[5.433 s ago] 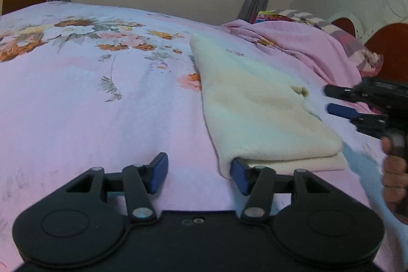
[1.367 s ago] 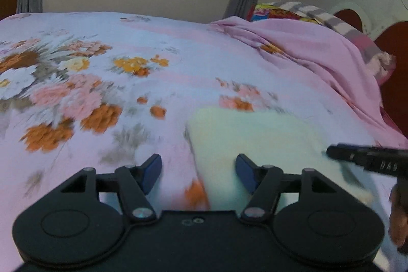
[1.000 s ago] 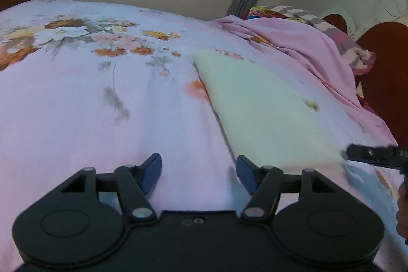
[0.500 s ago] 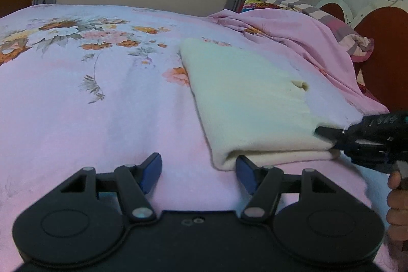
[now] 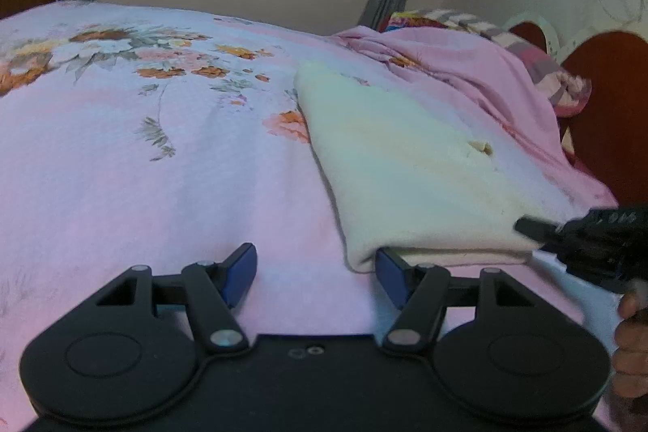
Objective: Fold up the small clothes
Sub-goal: 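Grasp the folded sweater edge again with the right gripper and press it flat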
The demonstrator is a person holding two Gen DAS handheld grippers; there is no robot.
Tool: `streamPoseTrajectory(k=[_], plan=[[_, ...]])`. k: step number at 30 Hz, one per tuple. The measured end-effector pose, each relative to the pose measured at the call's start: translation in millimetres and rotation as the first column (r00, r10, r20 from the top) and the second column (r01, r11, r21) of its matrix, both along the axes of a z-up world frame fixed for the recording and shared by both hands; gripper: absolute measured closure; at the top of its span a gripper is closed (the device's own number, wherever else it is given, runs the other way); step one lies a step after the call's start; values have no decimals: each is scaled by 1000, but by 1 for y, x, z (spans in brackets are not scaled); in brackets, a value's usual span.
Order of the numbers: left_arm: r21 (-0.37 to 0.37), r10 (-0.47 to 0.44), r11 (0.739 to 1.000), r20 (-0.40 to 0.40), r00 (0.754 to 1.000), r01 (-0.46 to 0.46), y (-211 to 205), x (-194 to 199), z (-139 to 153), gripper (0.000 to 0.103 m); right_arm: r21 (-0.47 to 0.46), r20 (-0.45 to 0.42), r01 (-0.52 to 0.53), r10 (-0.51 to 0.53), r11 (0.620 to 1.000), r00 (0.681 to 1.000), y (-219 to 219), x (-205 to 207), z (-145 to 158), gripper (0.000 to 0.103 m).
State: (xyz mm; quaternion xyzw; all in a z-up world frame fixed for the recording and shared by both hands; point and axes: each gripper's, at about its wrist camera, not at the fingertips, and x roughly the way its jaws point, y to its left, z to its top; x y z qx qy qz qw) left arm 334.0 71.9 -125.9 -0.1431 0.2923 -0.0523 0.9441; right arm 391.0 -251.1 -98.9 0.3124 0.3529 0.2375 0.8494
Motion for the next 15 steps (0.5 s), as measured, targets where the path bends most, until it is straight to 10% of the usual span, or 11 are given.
streamPoseTrajectory(k=[7,15], plan=[[30,-51,998,-4,999,51,12,-16,11,38,-43,-22,46,-47,998,999,-14,-4,-3,97],[-32,7,999,-1,1000,-7,23,37,20,38,-208,214,-7,53,978,975,14,11,38,97]])
